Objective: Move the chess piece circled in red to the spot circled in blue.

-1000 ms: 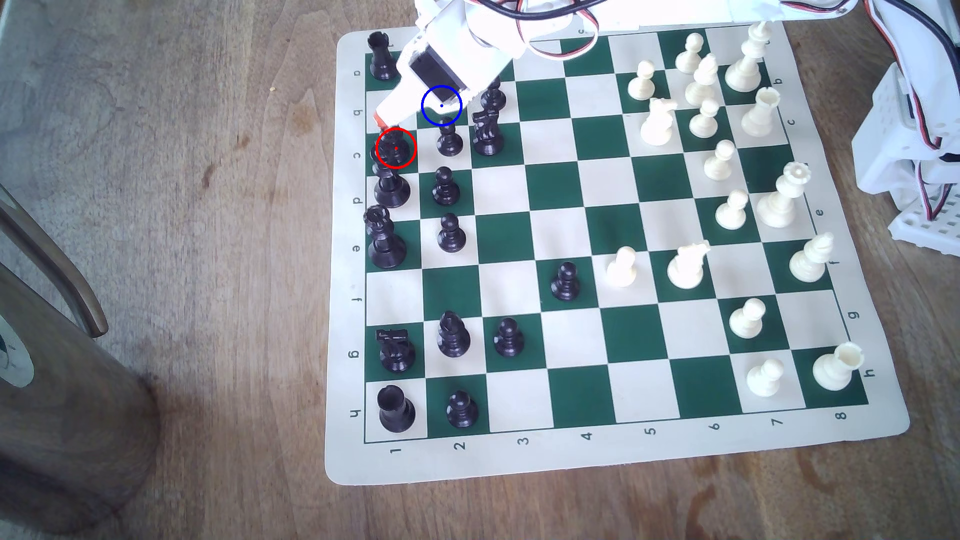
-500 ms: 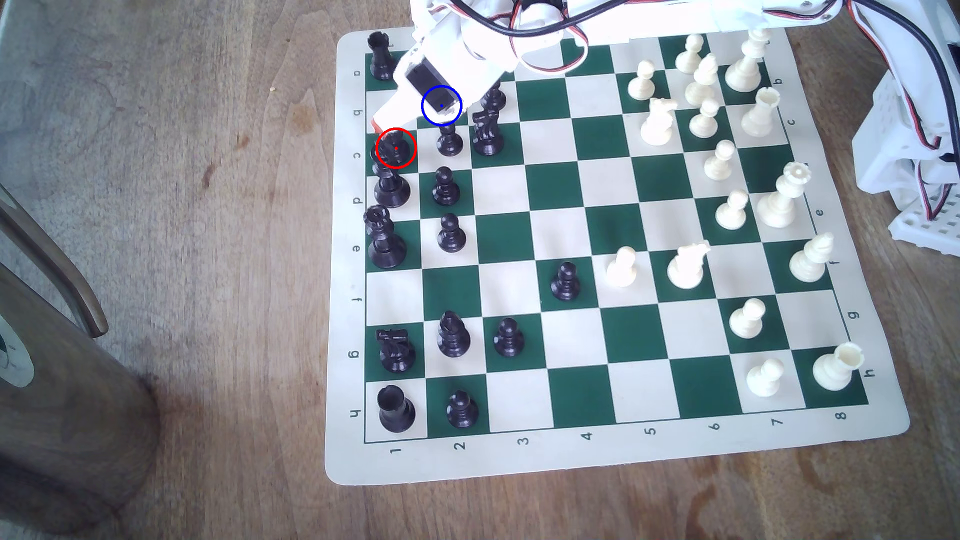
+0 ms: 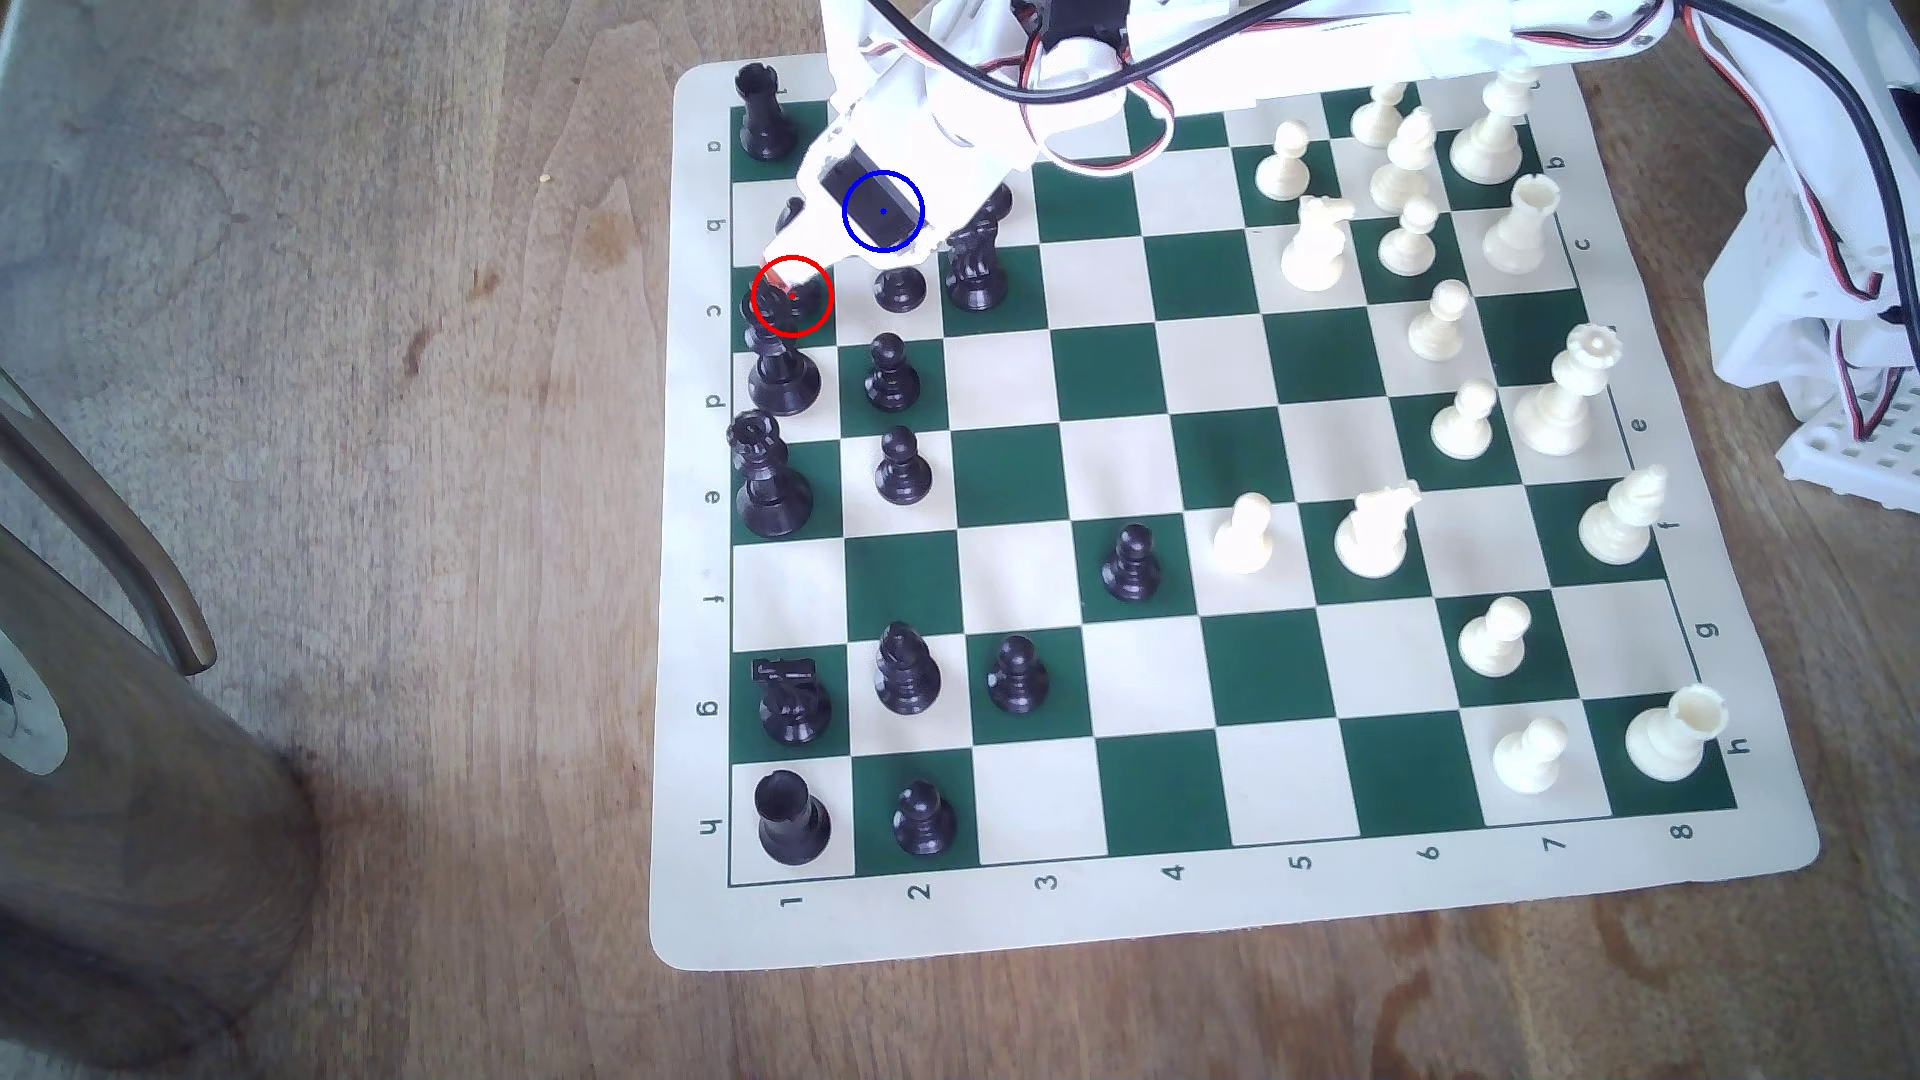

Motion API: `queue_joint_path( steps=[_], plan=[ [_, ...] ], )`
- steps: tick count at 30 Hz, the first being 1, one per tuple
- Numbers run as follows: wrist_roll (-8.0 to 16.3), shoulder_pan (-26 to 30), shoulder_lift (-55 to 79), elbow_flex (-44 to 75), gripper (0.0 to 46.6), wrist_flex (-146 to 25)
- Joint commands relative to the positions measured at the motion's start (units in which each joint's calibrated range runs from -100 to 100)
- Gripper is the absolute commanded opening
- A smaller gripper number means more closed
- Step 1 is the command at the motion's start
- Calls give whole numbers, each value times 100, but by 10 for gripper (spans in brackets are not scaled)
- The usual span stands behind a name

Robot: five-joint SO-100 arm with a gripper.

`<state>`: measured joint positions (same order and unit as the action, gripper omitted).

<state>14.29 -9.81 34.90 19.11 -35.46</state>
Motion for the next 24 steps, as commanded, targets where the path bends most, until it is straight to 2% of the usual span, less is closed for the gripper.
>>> queue_joint_path(
  steps=[1, 13, 16, 20, 24],
  plan=[
    [-10, 7, -459, 138, 2, 73],
    [-24, -149, -2412, 301, 2, -688],
    [-283, -321, -2471, 101, 2, -893],
    [-615, -525, -2420, -724, 2, -860],
    [-689, -556, -2344, -1331, 2, -516]
  ],
)
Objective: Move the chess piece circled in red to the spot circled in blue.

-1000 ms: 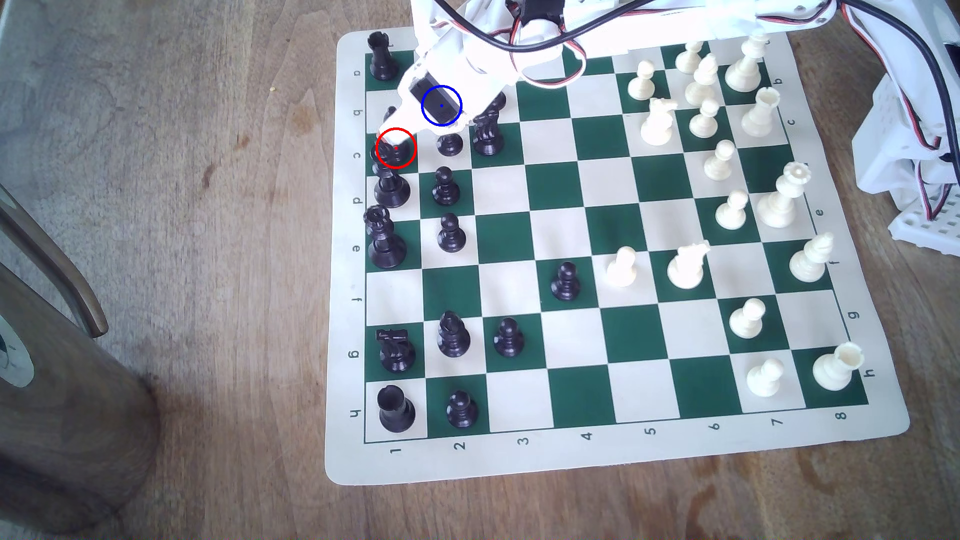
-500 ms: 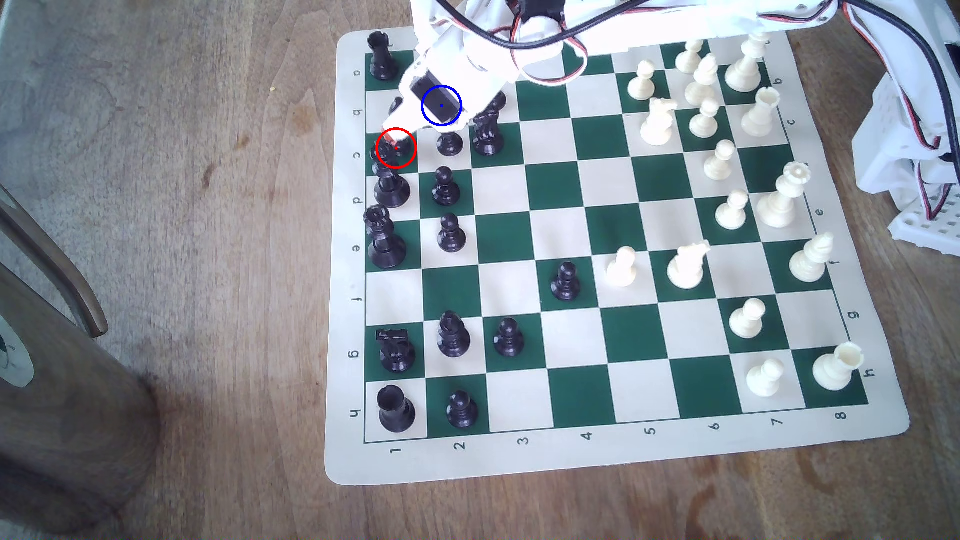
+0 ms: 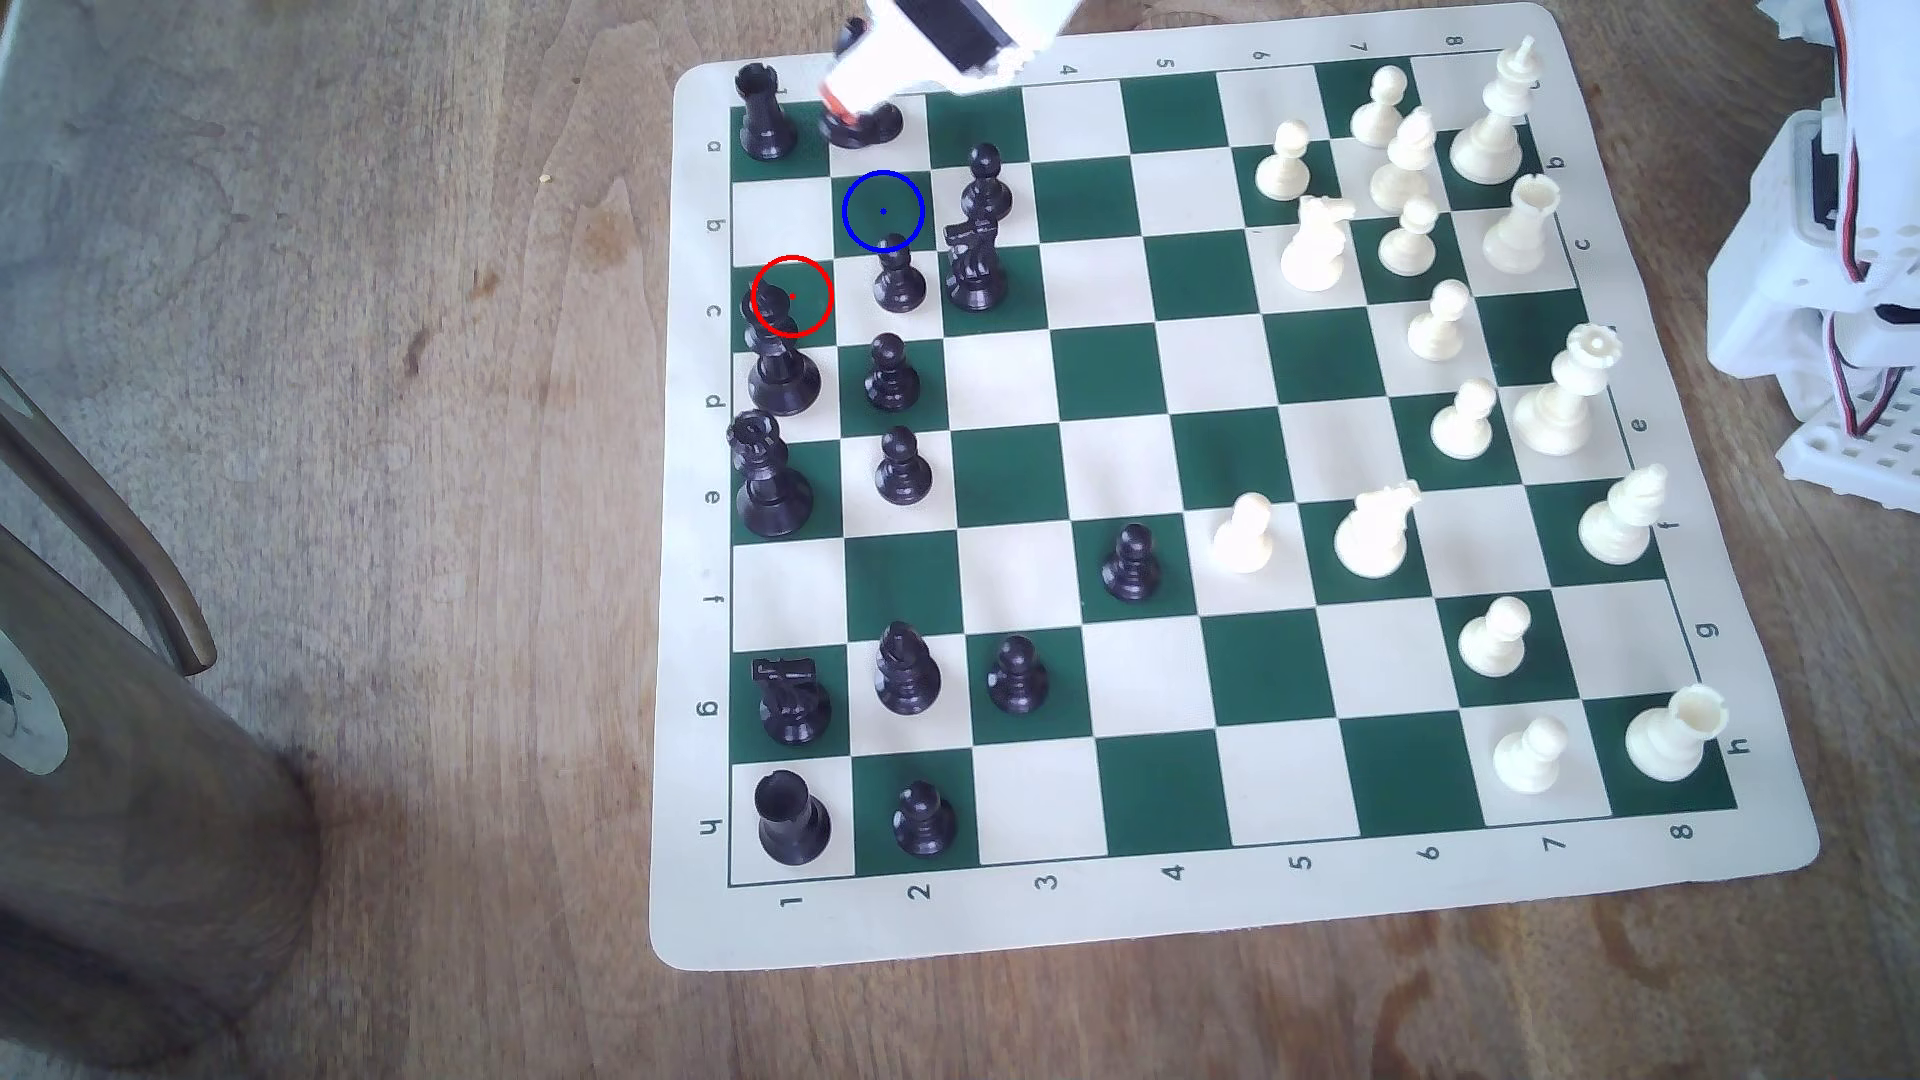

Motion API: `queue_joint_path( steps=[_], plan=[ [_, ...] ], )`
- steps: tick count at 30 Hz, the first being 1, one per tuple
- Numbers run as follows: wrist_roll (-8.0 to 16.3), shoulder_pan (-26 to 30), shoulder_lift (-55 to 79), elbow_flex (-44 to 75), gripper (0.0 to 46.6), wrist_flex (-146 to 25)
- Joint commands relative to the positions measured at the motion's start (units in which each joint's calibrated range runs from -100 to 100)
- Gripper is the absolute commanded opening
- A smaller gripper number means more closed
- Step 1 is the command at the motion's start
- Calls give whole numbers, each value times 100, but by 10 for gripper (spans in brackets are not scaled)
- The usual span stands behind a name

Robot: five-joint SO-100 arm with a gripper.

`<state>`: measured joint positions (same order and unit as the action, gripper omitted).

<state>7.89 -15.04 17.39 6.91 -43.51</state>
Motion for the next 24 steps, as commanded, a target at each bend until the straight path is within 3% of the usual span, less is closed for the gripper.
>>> queue_joint_path(
  steps=[1, 10, 24],
  plan=[
    [-44, -33, -550, -156, 2, 354],
    [-147, -142, 401, -111, 2, 853],
    [-132, -25, 689, -120, 2, 960]
  ],
)
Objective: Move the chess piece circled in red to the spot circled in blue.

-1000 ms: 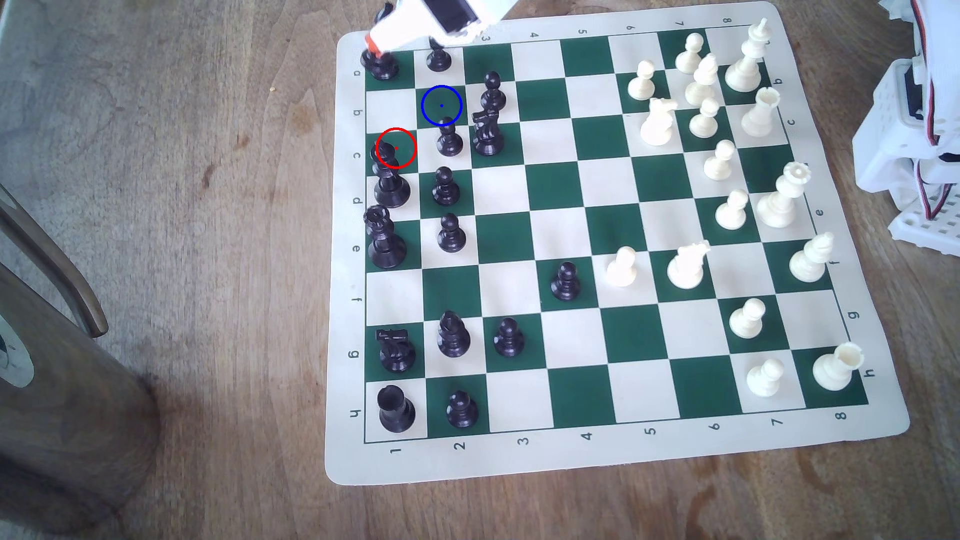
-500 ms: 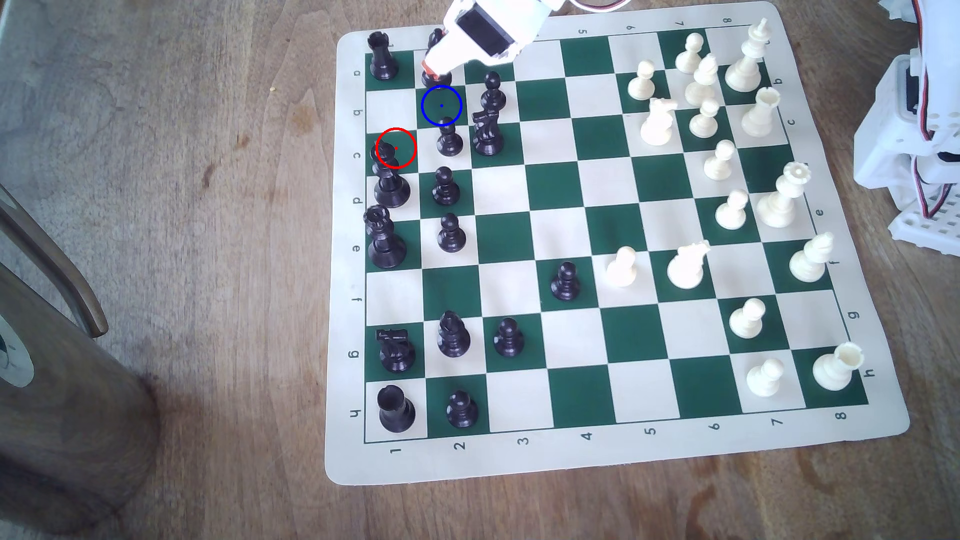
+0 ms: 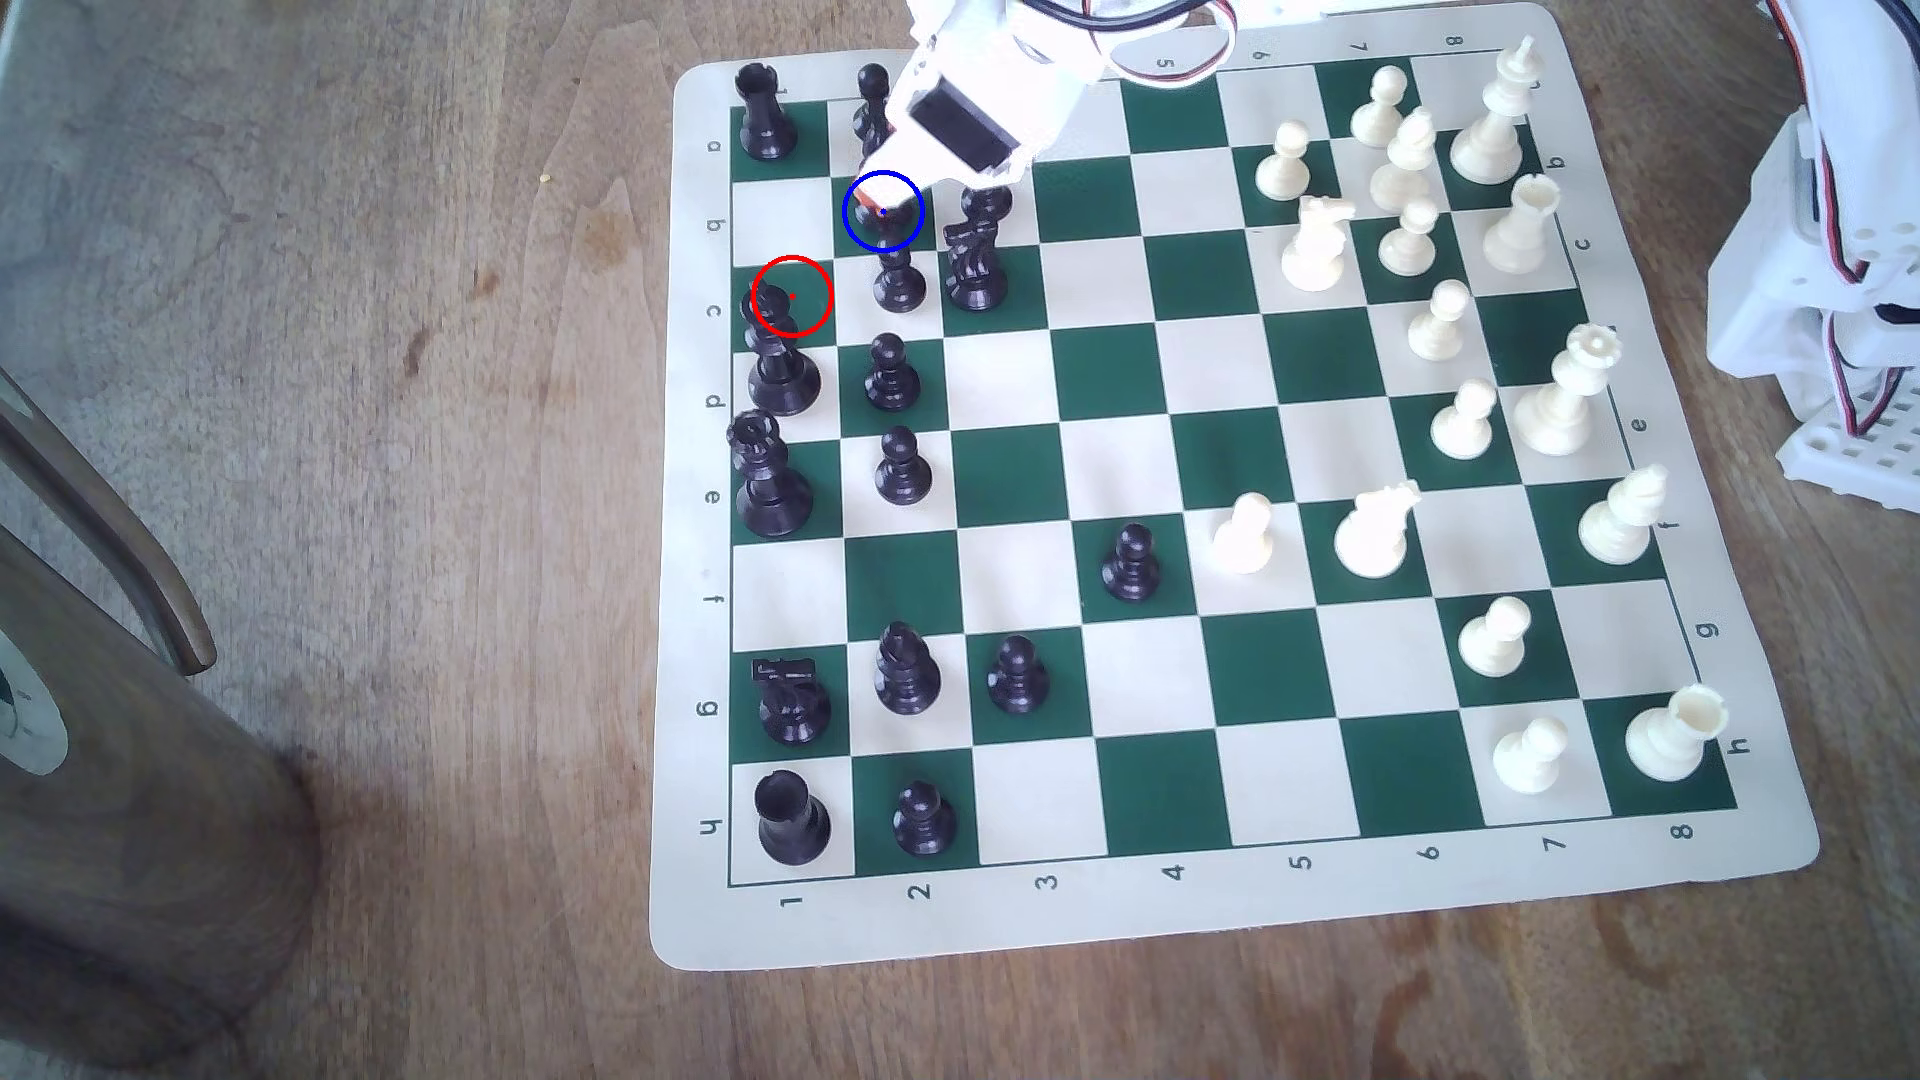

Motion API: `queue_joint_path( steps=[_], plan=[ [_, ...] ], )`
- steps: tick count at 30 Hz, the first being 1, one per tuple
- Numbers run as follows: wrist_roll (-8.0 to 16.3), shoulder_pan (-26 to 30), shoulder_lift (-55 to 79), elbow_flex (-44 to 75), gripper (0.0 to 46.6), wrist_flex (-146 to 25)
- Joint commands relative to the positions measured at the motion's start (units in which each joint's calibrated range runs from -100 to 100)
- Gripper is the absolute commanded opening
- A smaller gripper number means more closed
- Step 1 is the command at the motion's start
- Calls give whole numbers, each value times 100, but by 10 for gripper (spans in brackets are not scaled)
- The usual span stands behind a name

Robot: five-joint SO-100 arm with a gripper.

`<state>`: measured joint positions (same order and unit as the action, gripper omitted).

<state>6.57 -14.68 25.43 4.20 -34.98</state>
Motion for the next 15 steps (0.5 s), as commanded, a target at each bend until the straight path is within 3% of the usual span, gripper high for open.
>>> queue_joint_path(
  steps=[1, 11, 15],
  plan=[
    [-10, -77, -107, 151, 2, 116],
    [-68, -195, -200, 151, 2, 132],
    [-34, -202, -302, 78, 140, 91]
  ],
)
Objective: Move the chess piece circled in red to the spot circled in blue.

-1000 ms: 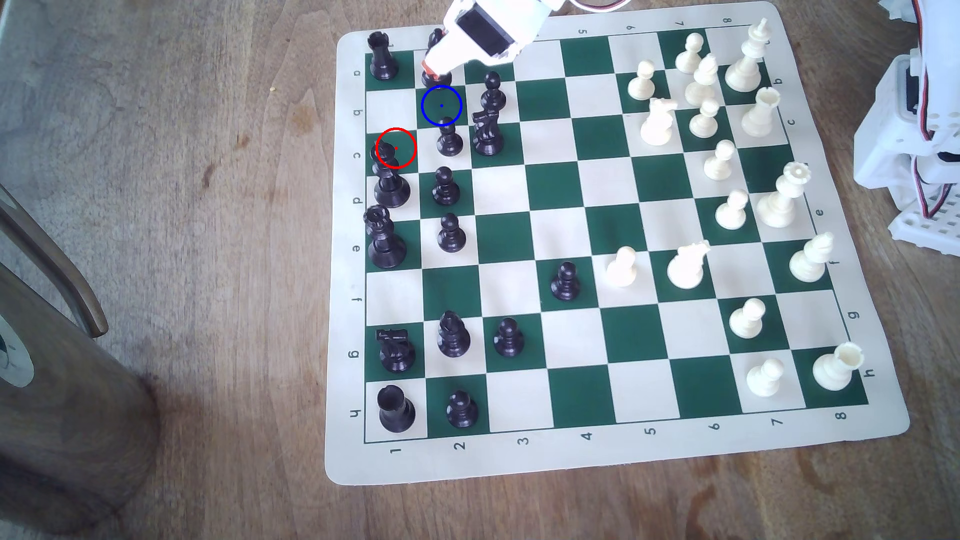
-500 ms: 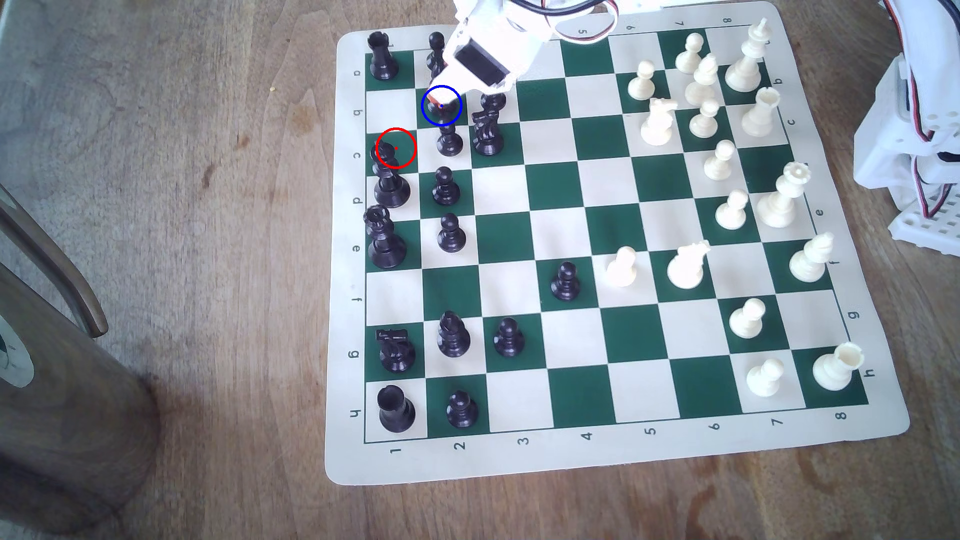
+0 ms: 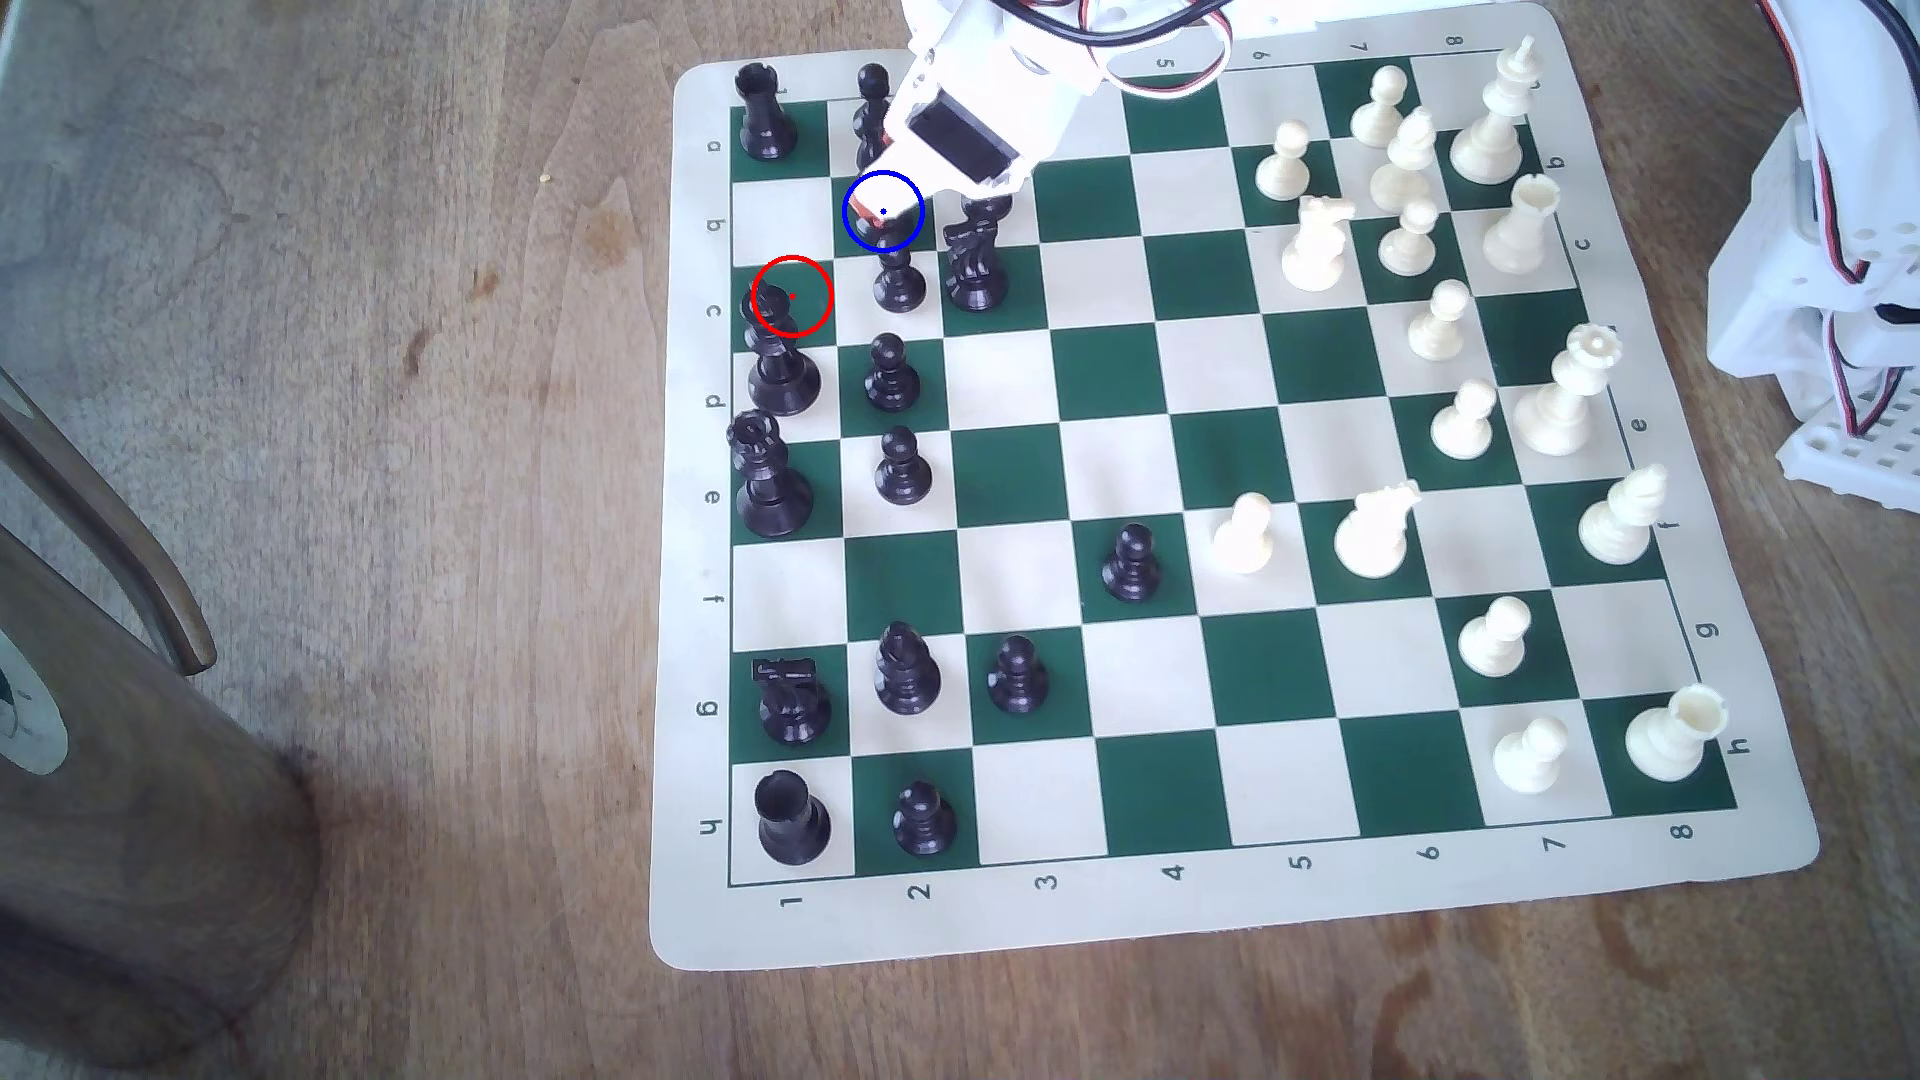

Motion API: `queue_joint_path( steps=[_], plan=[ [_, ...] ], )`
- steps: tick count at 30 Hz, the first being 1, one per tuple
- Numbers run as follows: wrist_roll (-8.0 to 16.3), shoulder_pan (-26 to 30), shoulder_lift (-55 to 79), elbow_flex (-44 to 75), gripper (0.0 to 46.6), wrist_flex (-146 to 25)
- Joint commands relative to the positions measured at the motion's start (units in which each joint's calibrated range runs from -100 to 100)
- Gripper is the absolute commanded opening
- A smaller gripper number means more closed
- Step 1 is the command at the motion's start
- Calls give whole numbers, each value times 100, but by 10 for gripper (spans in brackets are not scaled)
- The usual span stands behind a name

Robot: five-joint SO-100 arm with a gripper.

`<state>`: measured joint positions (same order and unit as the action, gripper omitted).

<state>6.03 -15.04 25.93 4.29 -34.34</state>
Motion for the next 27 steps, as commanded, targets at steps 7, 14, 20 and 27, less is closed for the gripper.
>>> queue_joint_path(
  steps=[7, 14, 20, 27],
  plan=[
    [44, -259, -624, 51, 156, 11],
    [205, -158, -1235, 69, 158, -210],
    [410, 38, -1999, 51, 161, -481],
    [479, 671, -4928, -2025, 156, -538]
  ],
)
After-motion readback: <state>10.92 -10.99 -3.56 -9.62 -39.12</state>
